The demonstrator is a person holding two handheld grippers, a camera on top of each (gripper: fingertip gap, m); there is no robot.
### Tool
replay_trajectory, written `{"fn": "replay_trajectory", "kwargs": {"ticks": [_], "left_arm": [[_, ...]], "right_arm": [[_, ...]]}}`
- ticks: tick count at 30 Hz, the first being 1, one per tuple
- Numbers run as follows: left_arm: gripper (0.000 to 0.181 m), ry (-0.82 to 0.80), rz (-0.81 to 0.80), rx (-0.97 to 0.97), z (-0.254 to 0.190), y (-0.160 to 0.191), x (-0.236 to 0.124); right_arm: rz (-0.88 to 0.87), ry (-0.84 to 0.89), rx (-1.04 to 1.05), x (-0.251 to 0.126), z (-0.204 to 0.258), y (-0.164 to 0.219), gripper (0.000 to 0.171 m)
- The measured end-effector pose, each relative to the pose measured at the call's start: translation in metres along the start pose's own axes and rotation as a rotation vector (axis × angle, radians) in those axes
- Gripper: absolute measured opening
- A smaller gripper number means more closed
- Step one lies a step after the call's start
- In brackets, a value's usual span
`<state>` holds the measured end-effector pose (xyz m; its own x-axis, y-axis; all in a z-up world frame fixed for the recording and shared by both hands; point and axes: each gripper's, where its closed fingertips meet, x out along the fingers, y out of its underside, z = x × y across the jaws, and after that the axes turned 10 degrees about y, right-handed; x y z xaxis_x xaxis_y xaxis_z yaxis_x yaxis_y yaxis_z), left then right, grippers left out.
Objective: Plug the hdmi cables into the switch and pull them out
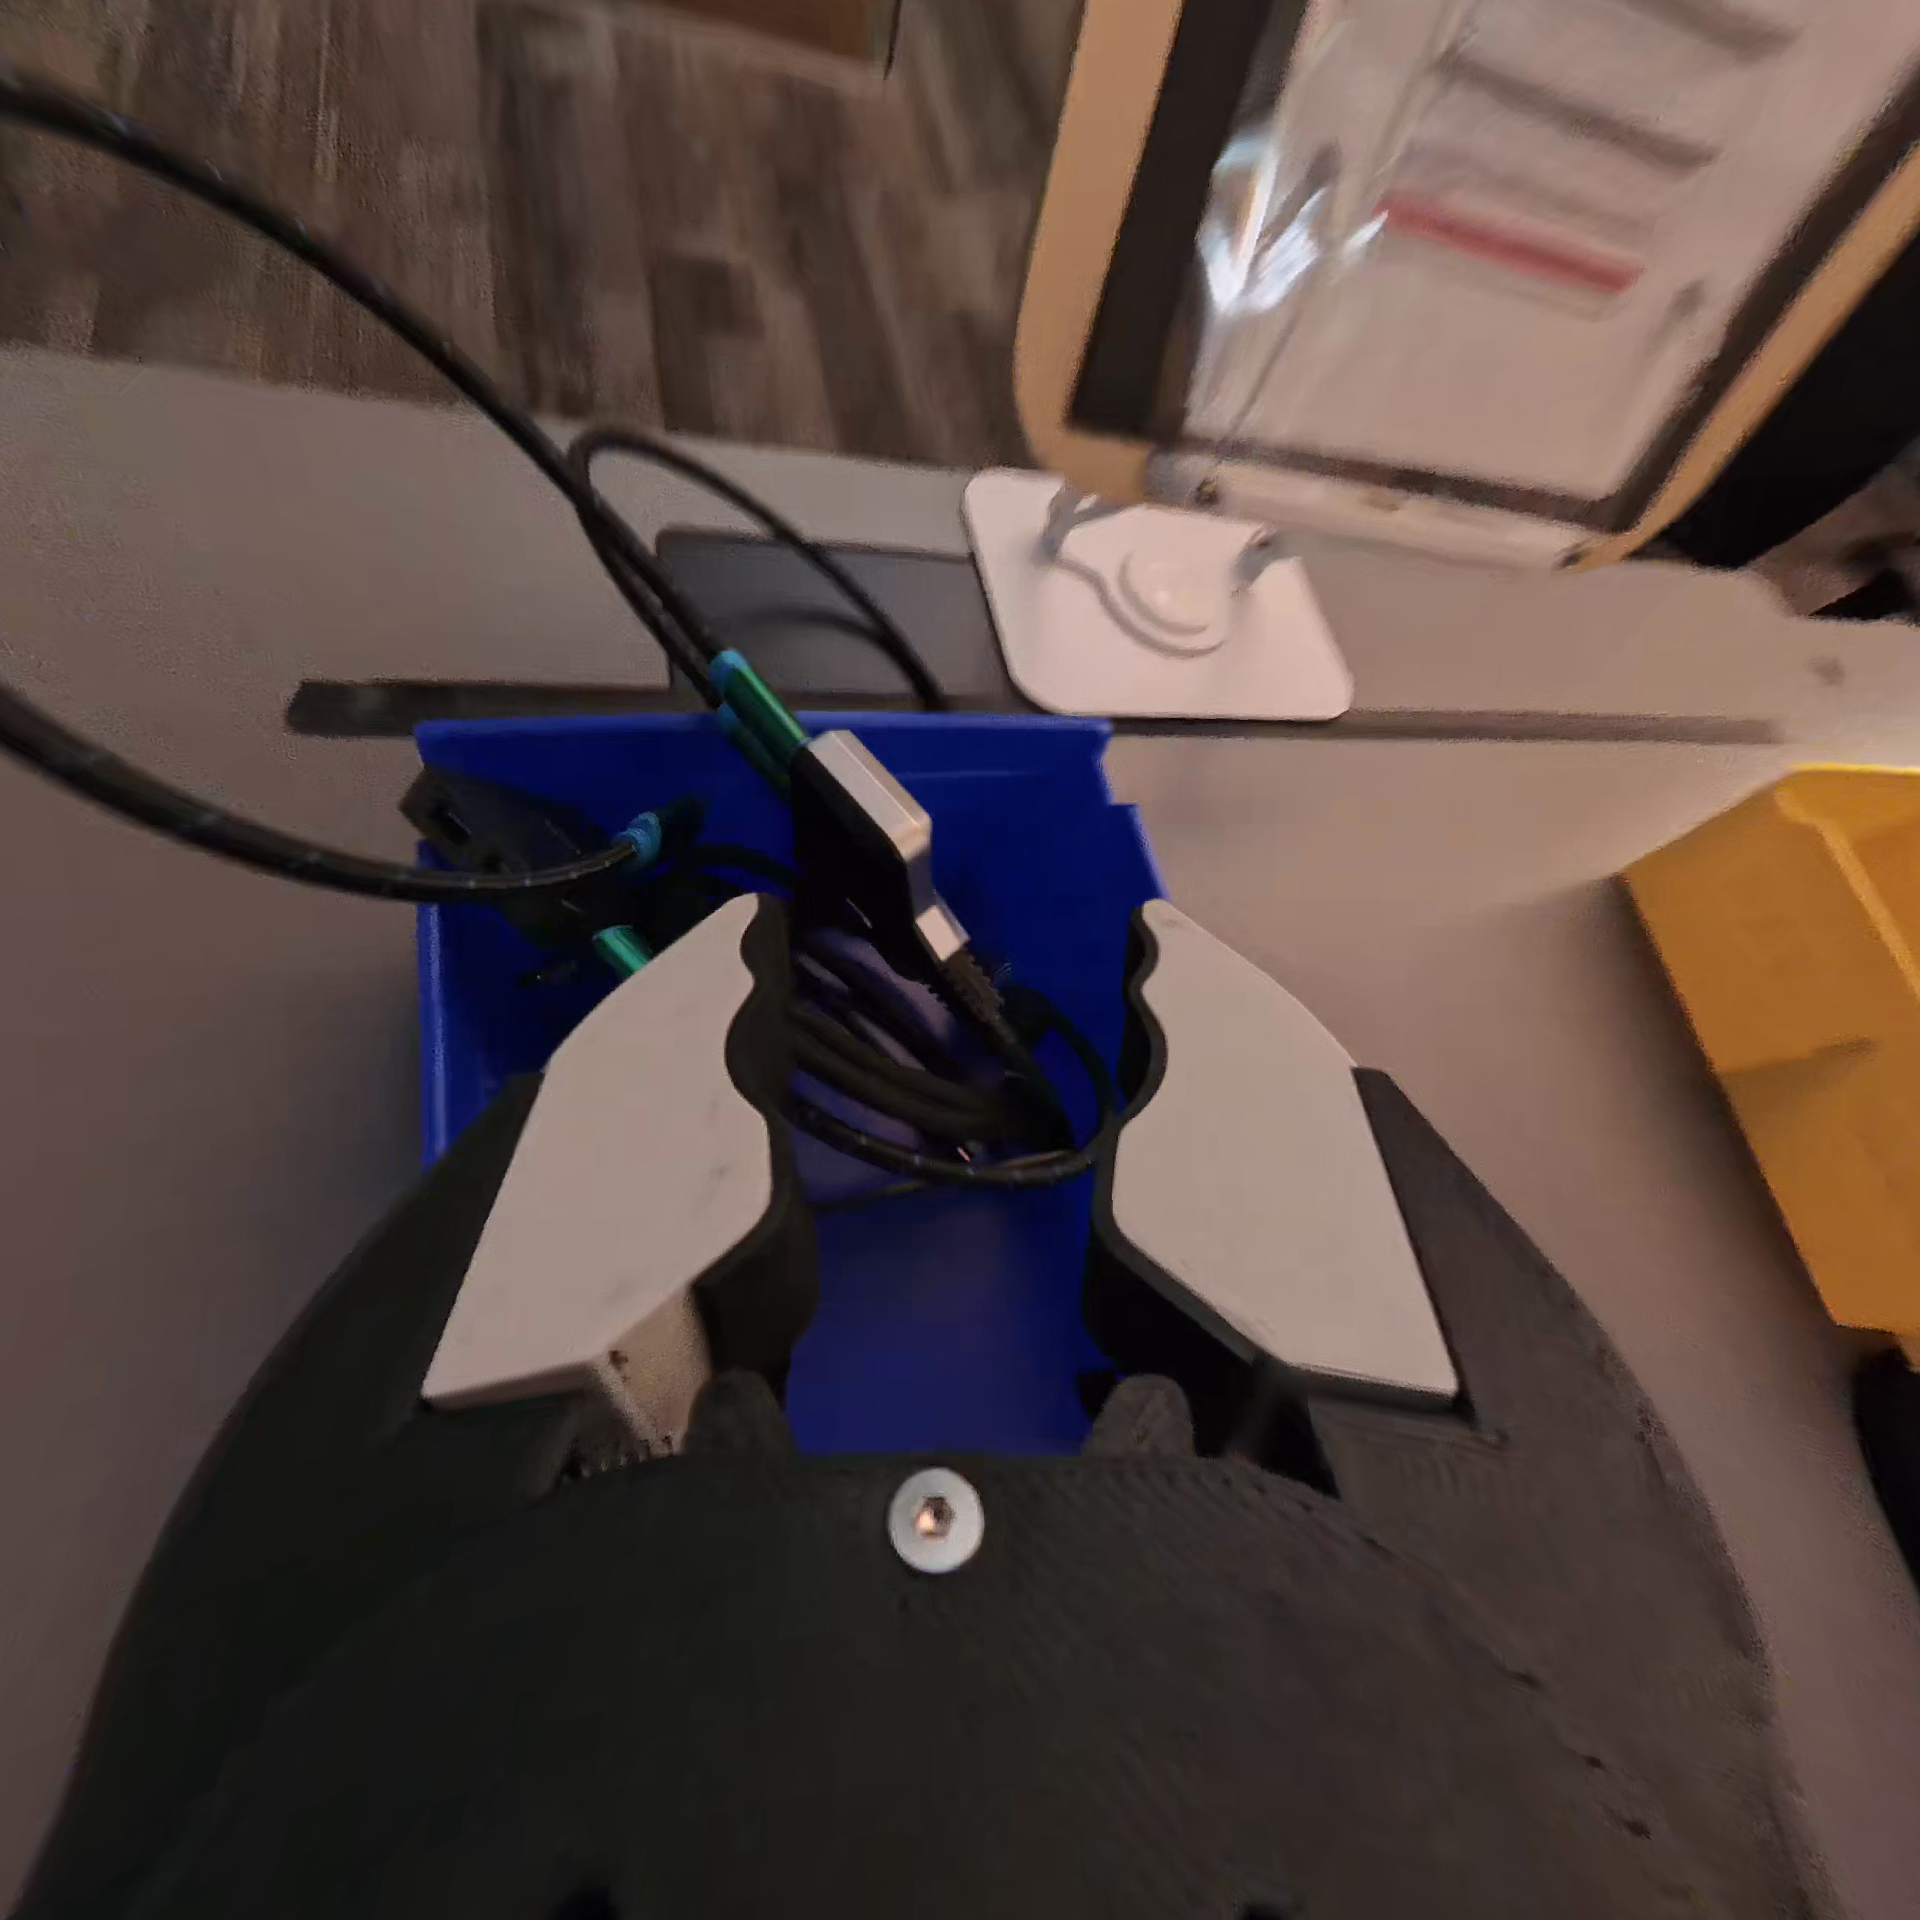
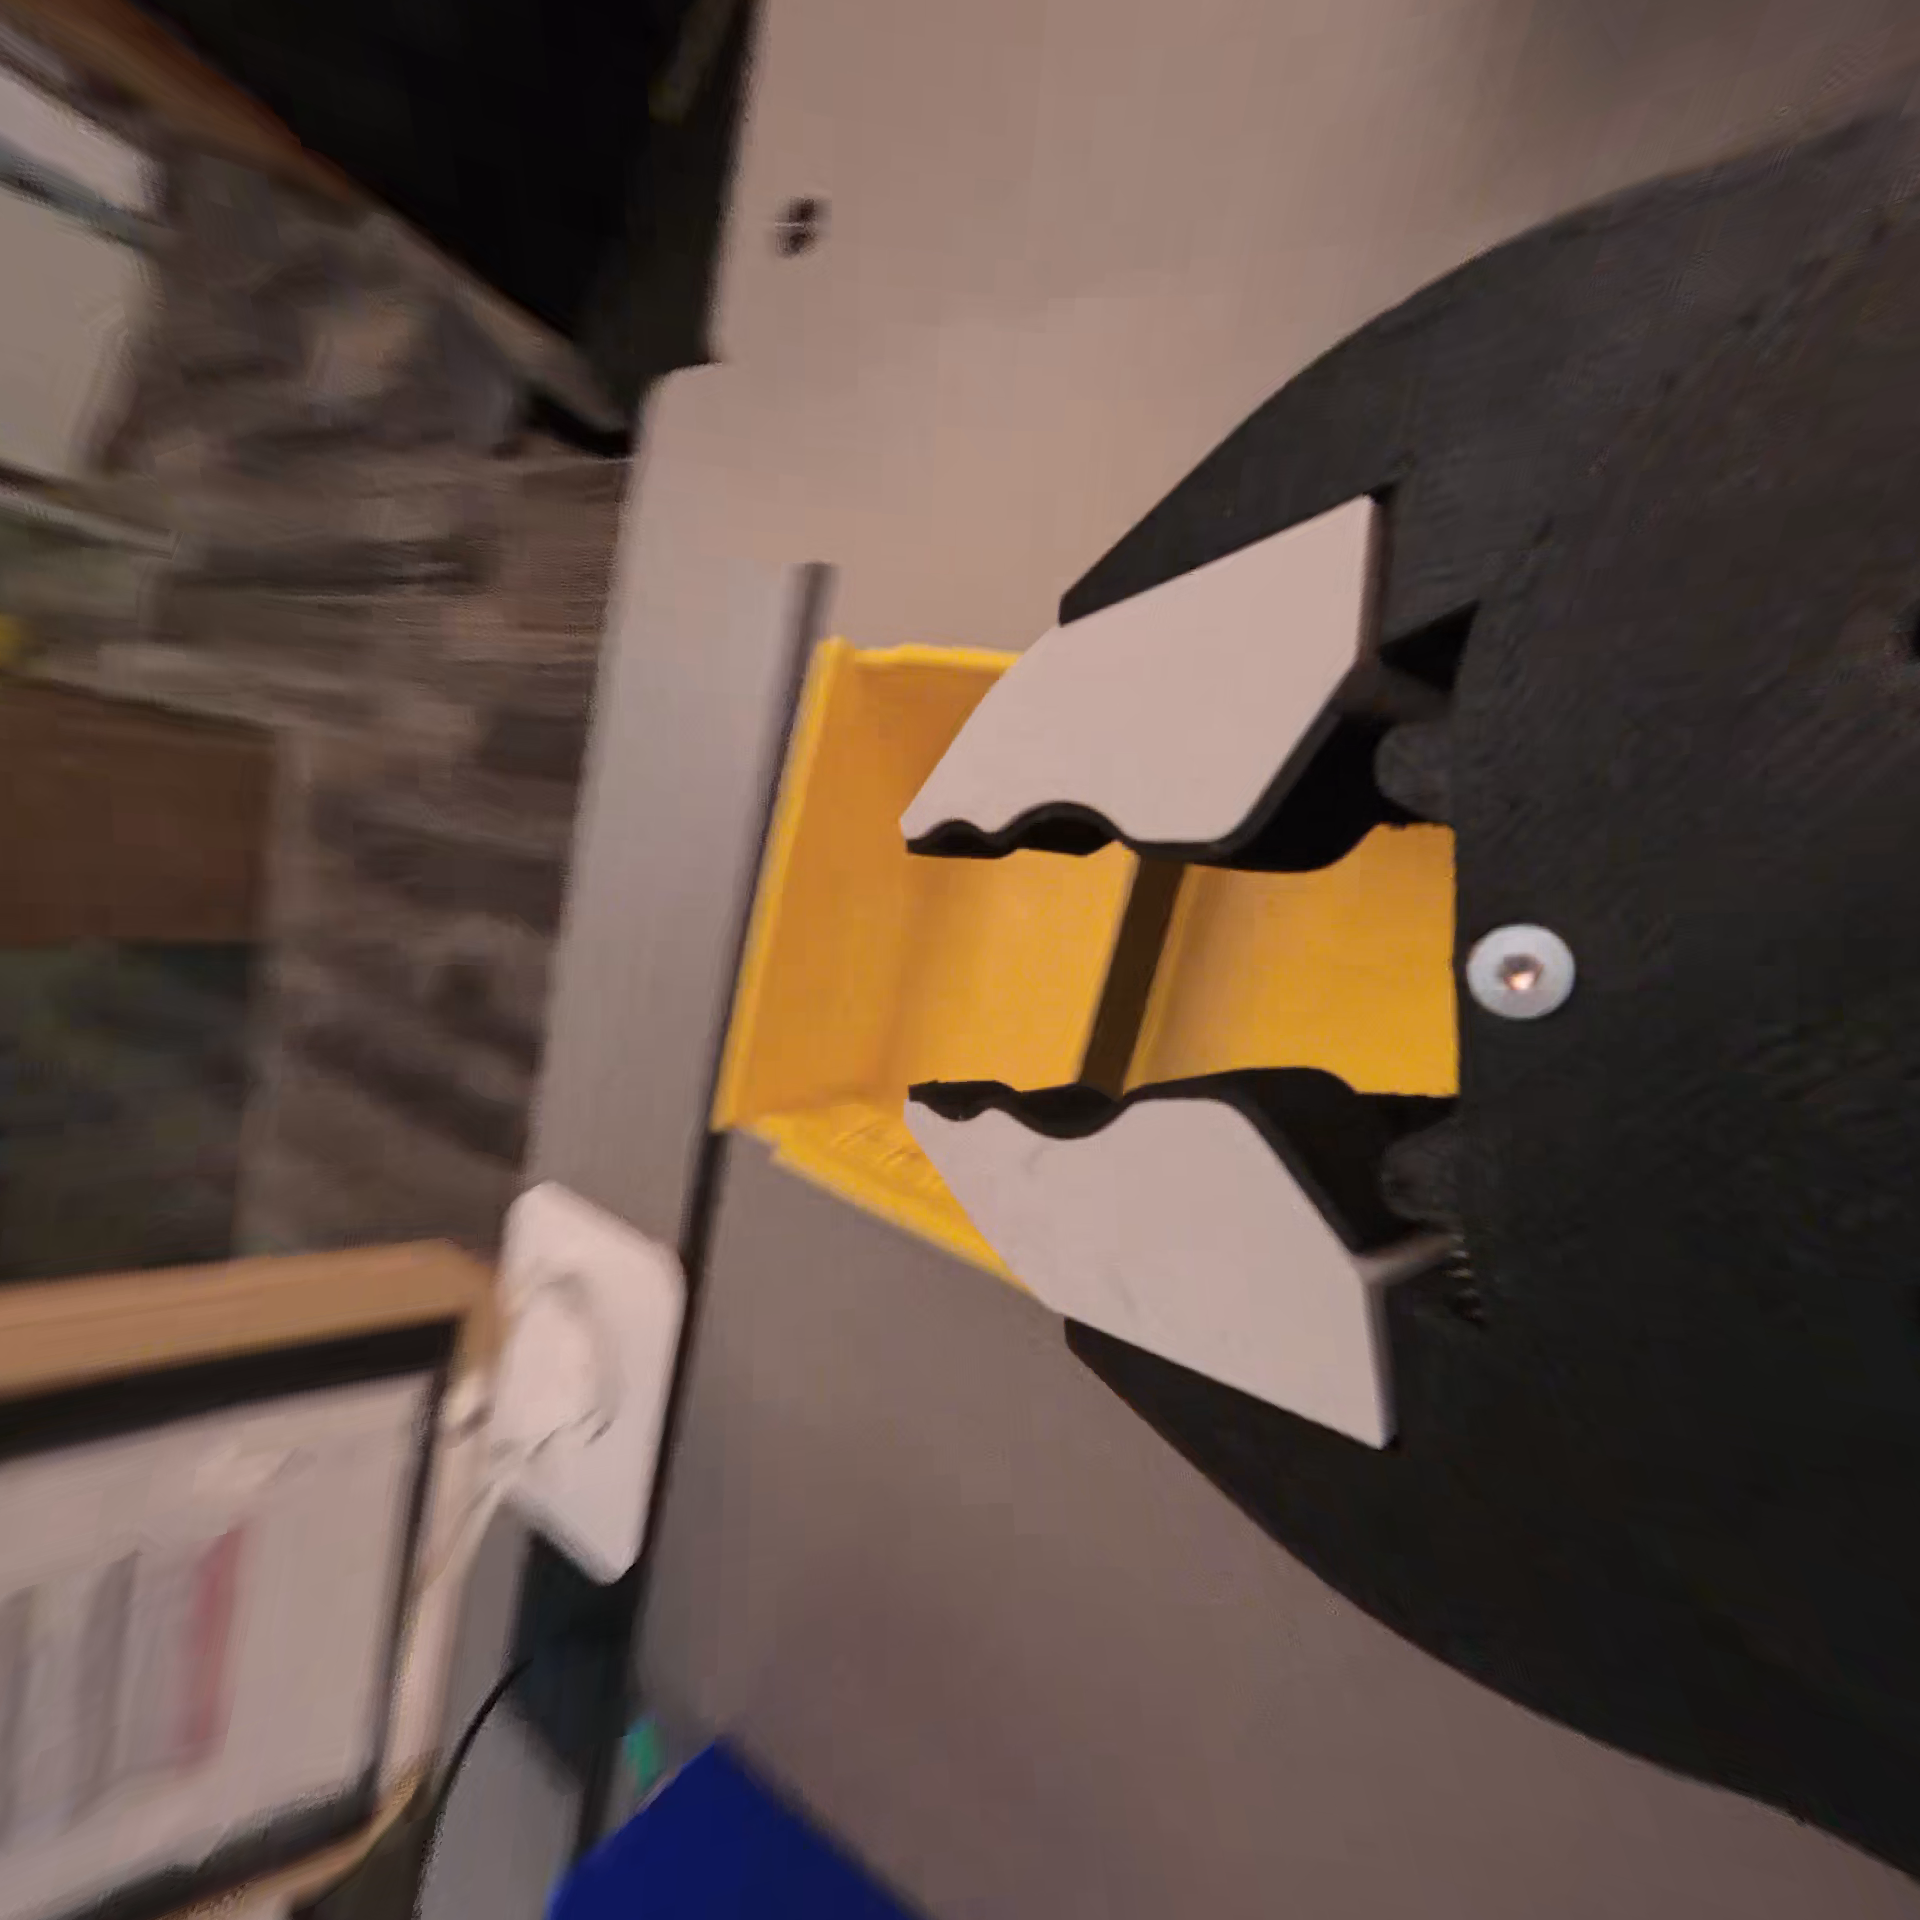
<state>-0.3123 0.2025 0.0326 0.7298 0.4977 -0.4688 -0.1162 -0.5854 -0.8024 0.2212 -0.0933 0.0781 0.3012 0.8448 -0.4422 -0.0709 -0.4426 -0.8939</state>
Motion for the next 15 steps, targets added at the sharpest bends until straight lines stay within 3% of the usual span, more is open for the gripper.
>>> {"fn": "replay_trajectory", "kwargs": {"ticks": [1, 3, 8, 12, 15], "left_arm": [[0.062, -0.032, 0.058, -0.018, 0.005, 0.000, 0.013], [0.062, -0.101, 0.127, -0.037, 0.016, -0.001, 0.032], [0.062, -0.120, 0.205, -0.084, 0.021, -0.003, 0.056], [0.055, -0.040, -0.010, 0.037, -0.010, -0.033, 0.035], [0.059, -0.012, -0.091, 0.155, -0.038, -0.034, 0.016]], "right_arm": [[-0.076, -0.015, -0.020, -0.004, 0.016, -0.015, 0.045], [-0.160, -0.007, -0.103, -0.004, 0.040, -0.029, 0.050], [-0.082, -0.081, -0.169, 0.017, 0.089, -0.015, 0.051], [-0.173, -0.182, -0.228, 0.009, 0.128, -0.011, 0.050], [-0.183, -0.224, -0.247, 0.001, 0.140, -0.008, 0.050]]}}
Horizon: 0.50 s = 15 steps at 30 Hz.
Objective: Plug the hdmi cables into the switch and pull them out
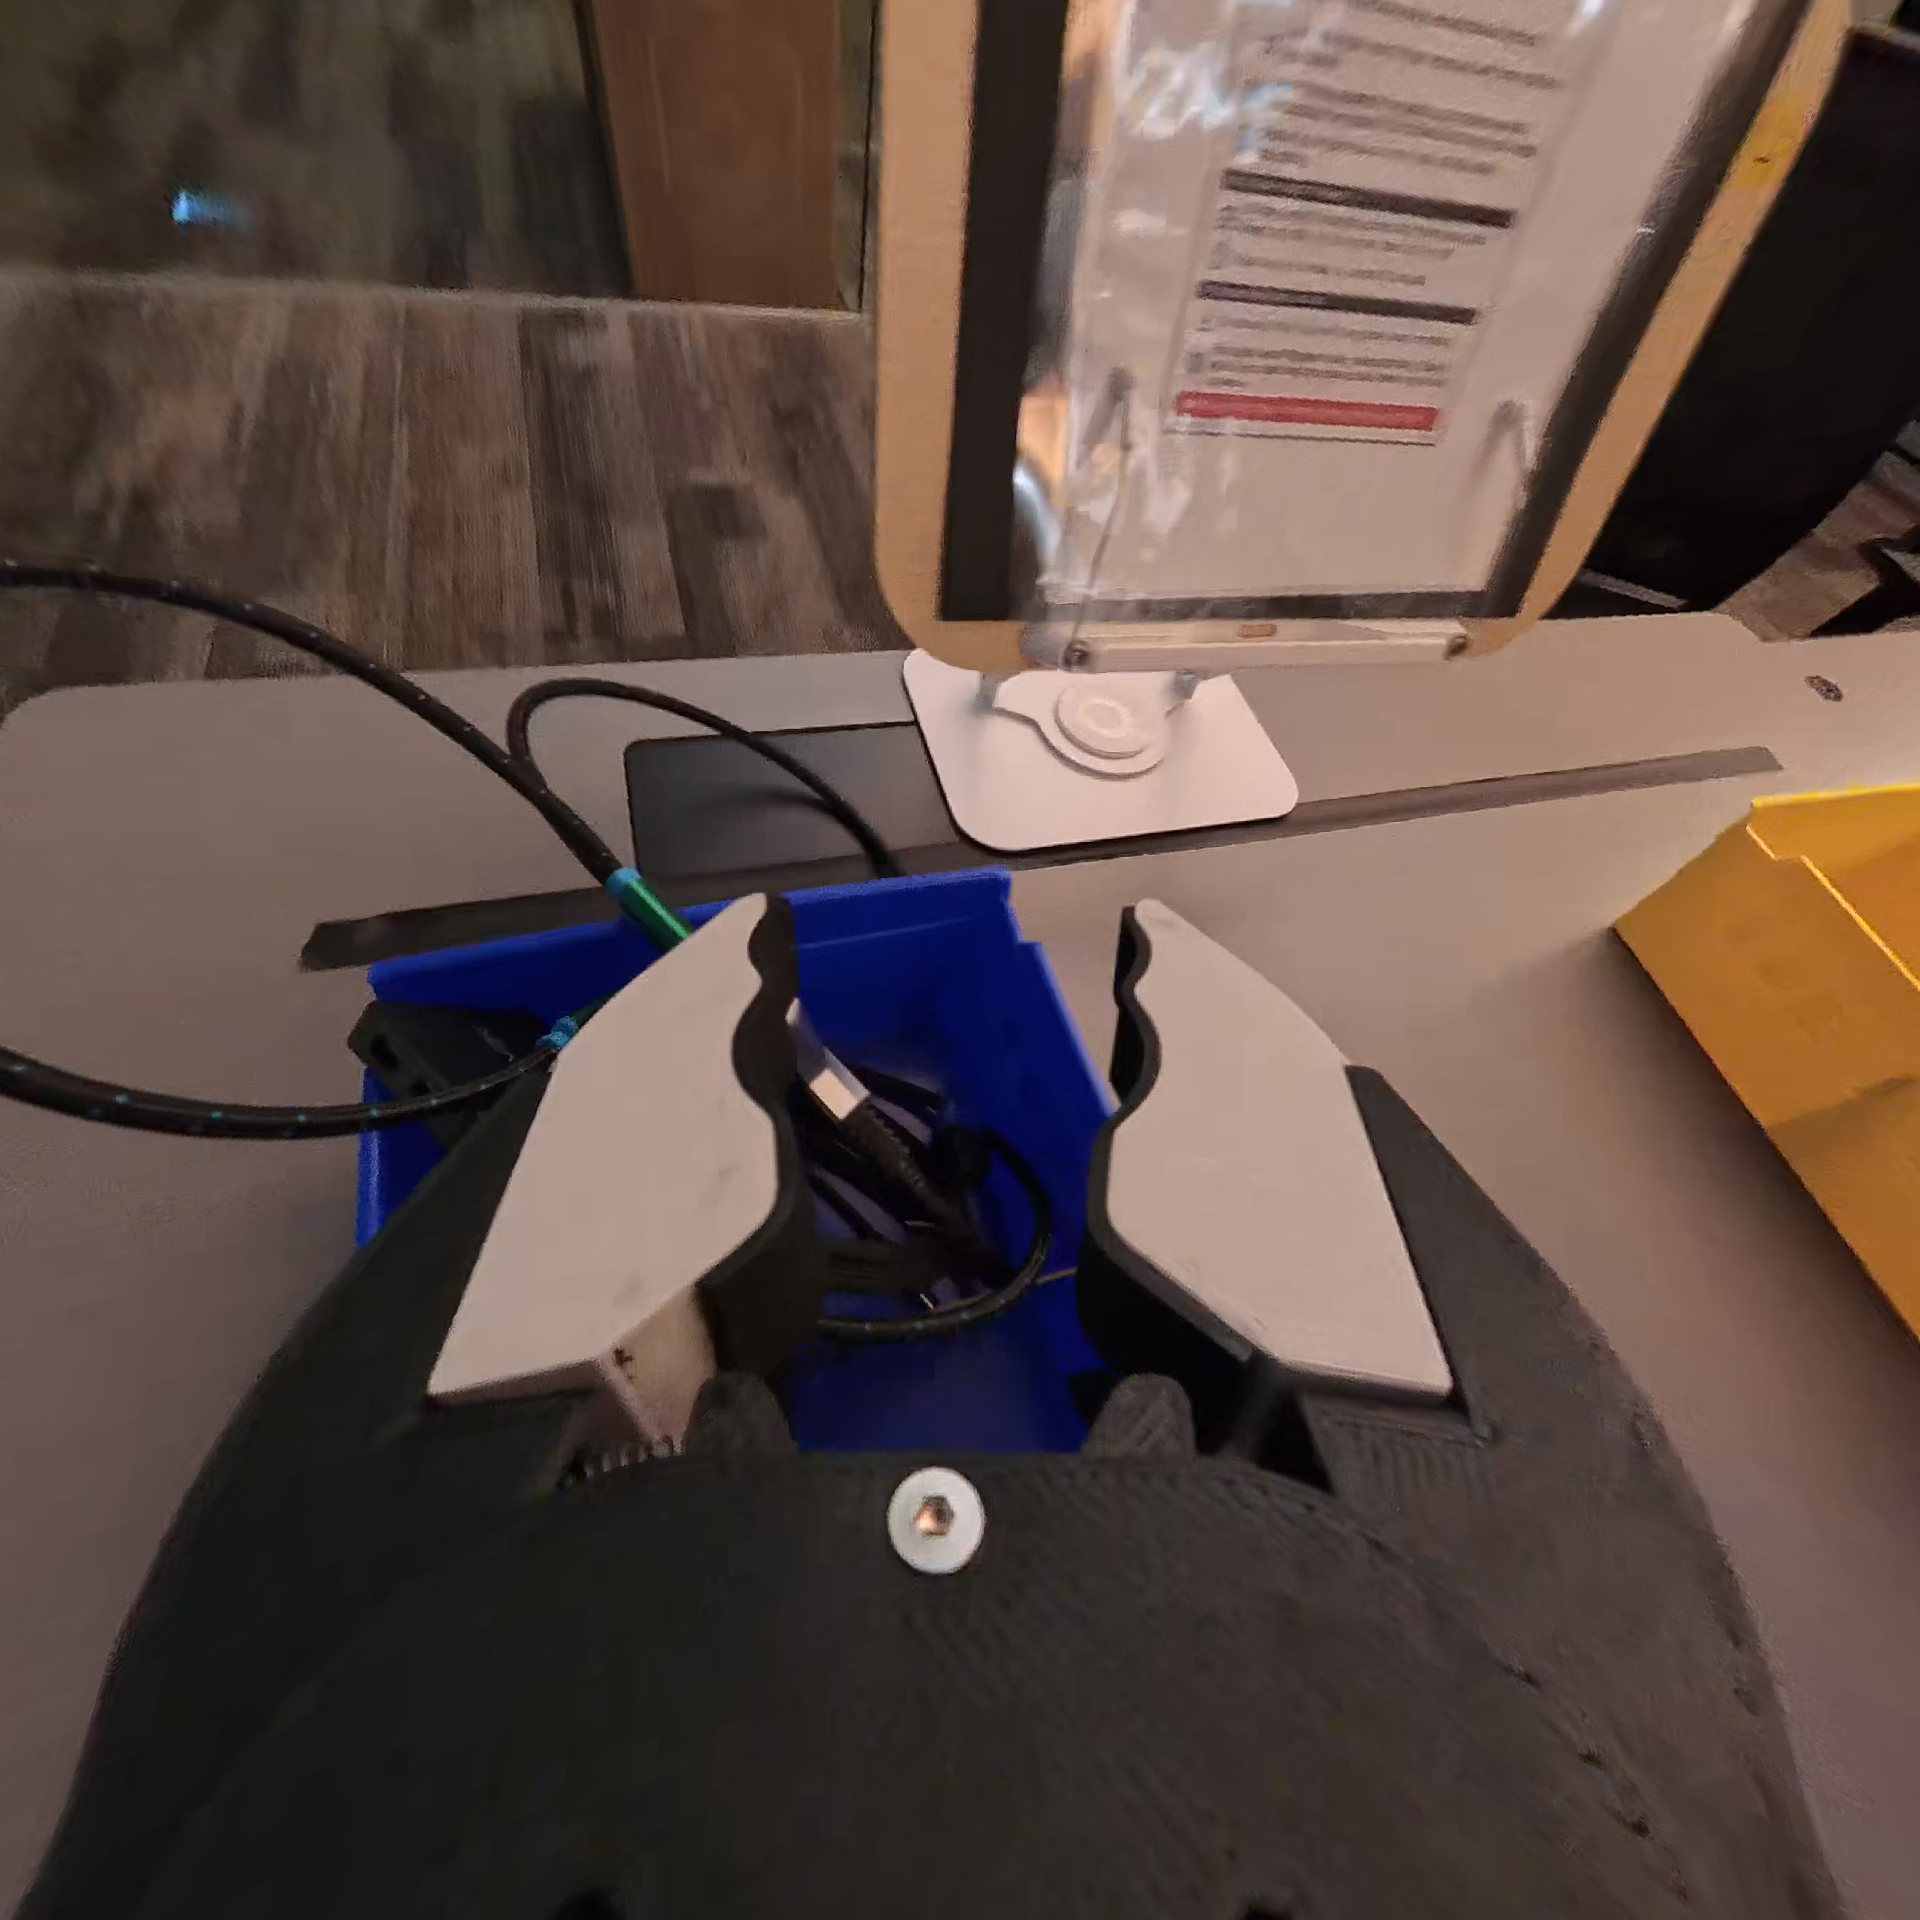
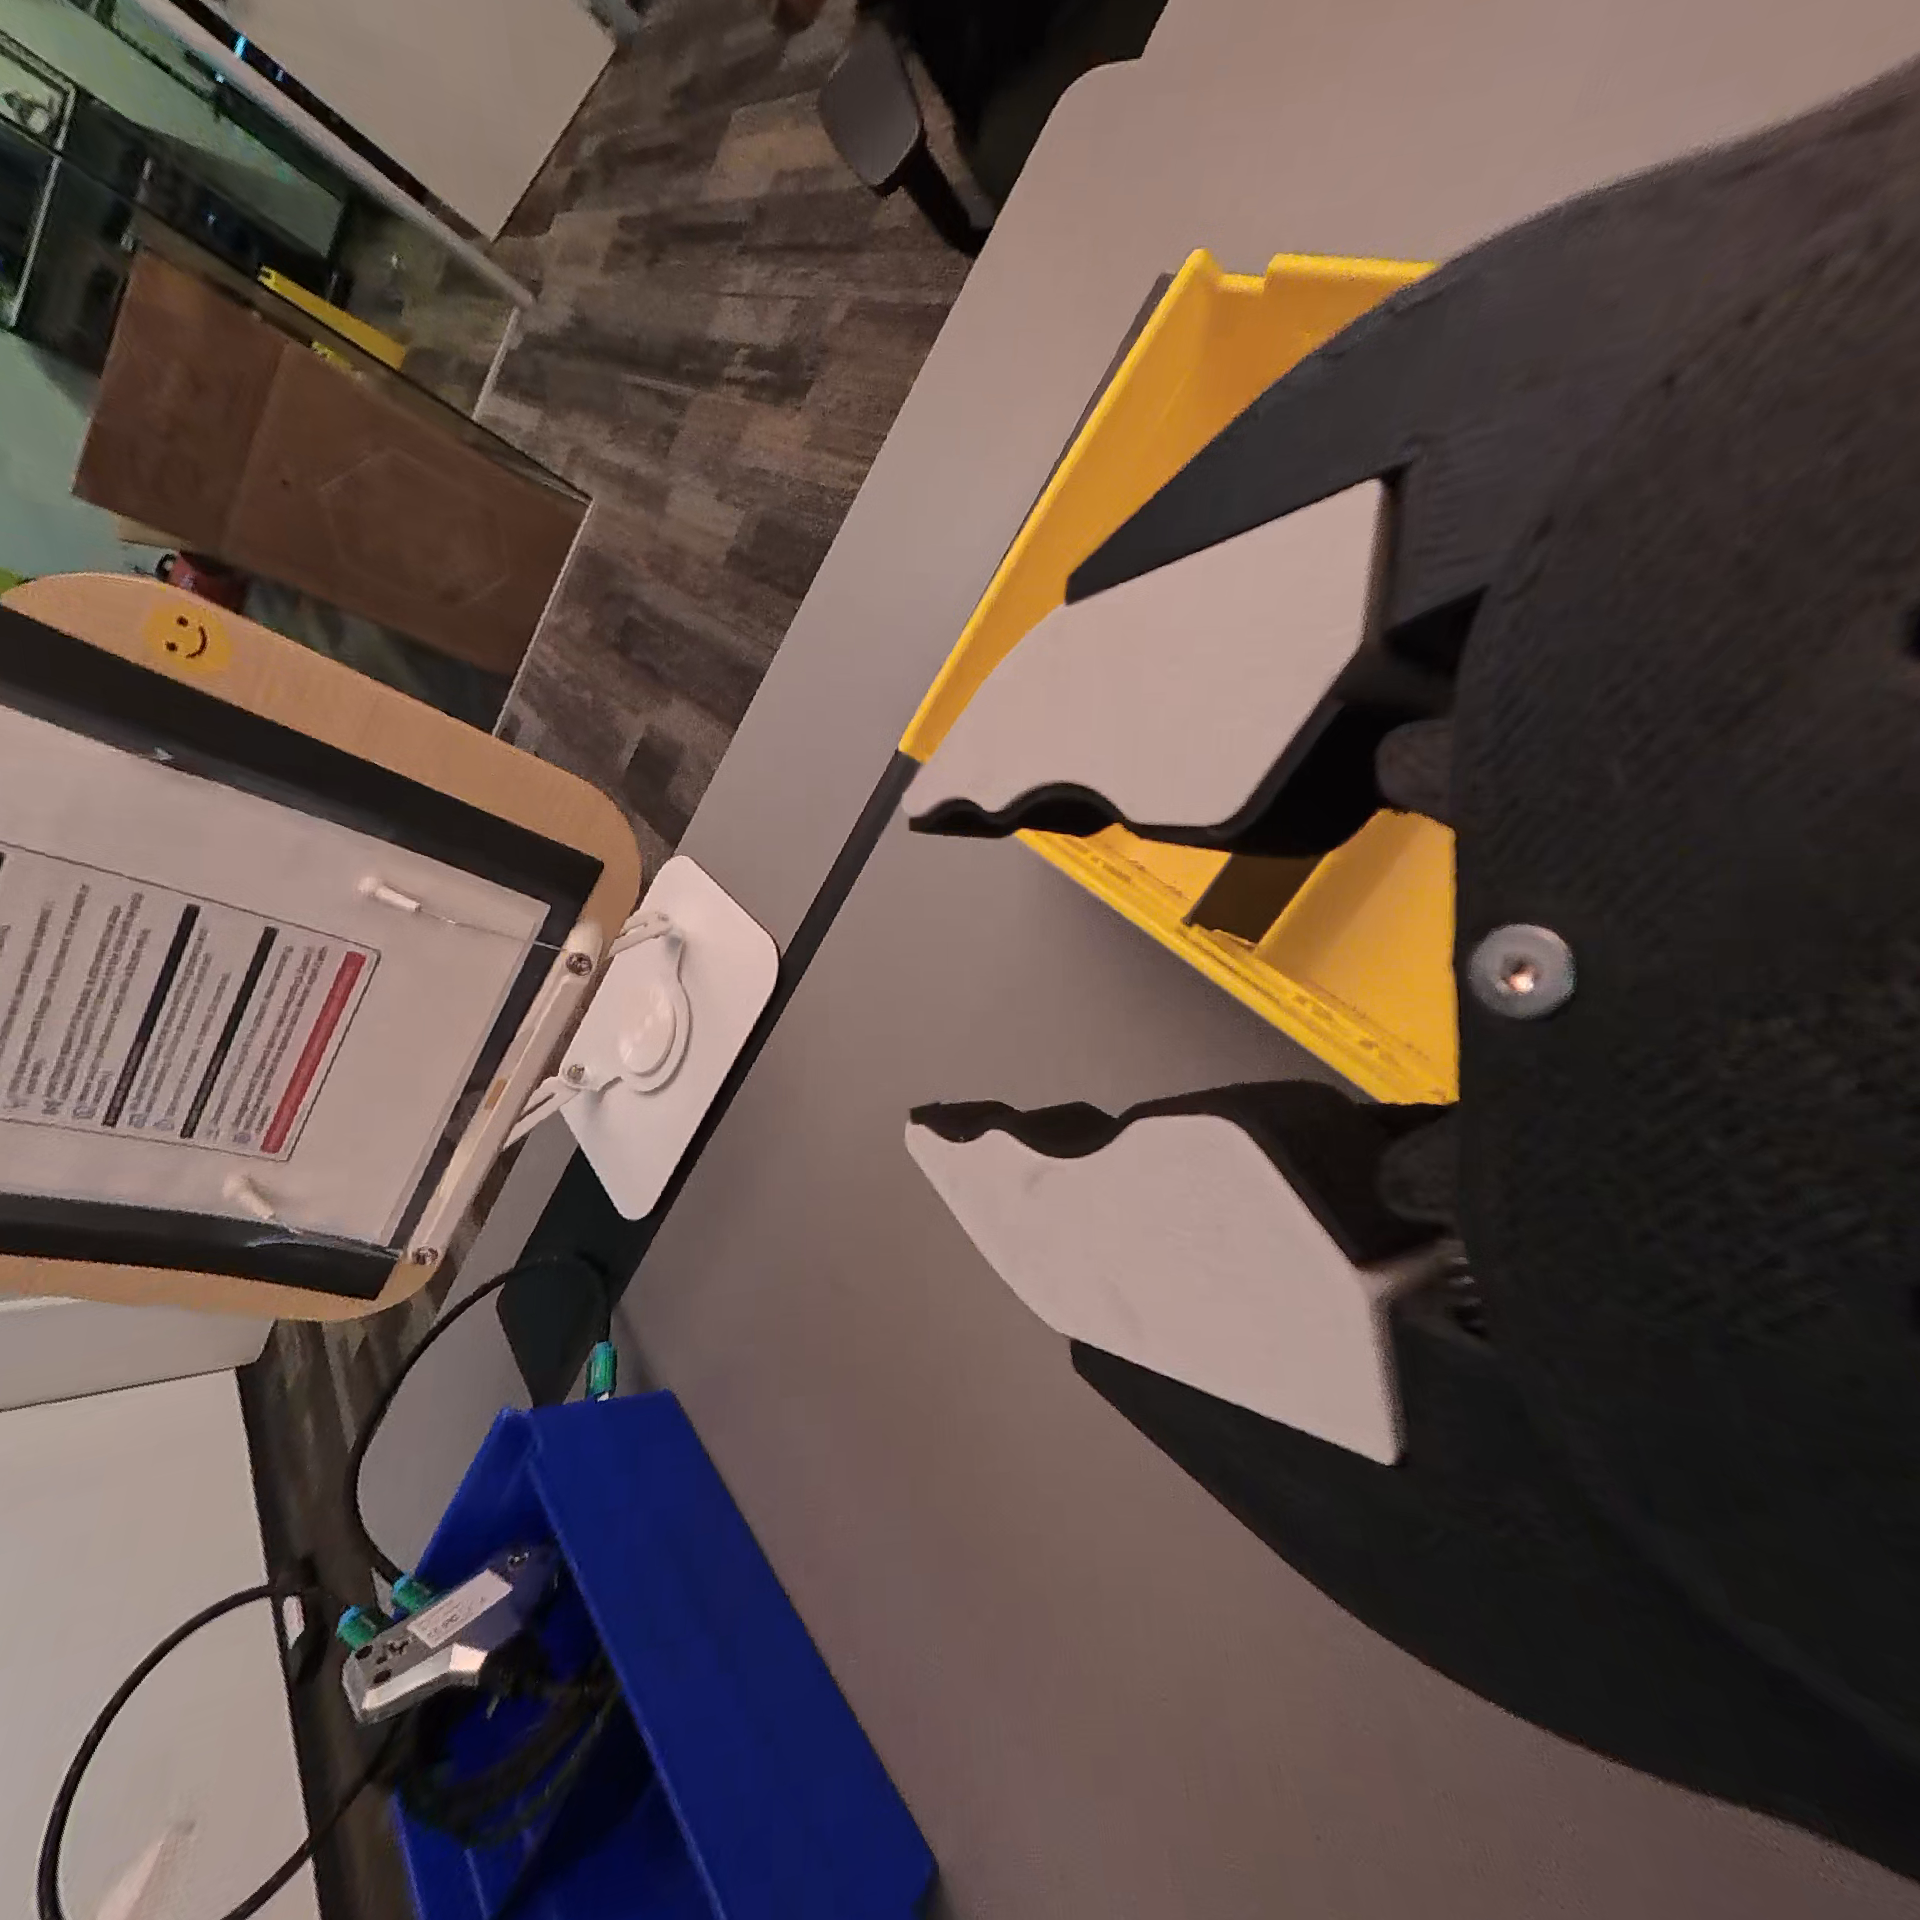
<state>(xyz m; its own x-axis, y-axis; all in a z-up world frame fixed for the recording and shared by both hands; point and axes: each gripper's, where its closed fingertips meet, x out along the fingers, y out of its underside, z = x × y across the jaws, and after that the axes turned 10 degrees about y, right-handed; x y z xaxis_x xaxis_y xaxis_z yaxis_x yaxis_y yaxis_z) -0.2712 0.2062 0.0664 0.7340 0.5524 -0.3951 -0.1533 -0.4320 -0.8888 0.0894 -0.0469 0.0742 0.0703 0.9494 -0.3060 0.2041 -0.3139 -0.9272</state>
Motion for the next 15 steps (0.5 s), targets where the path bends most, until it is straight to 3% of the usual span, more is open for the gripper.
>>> {"fn": "replay_trajectory", "kwargs": {"ticks": [4, 8, 13, 15], "left_arm": [[0.060, 0.048, 0.018, 0.051, -0.019, 0.010, -0.005], [0.060, -0.030, 0.056, 0.021, 0.005, 0.011, -0.005], [0.063, -0.036, 0.221, -0.149, 0.026, 0.013, 0.009], [0.062, -0.108, 0.290, -0.151, 0.040, 0.014, 0.012]], "right_arm": [[0.004, 0.006, 0.012, -0.004, -0.002, 0.000, 0.051], [-0.054, 0.002, -0.005, -0.015, -0.001, -0.013, 0.051], [-0.146, 0.056, -0.055, -0.030, -0.009, -0.055, 0.051], [-0.190, 0.061, -0.057, -0.034, -0.012, -0.076, 0.051]]}}
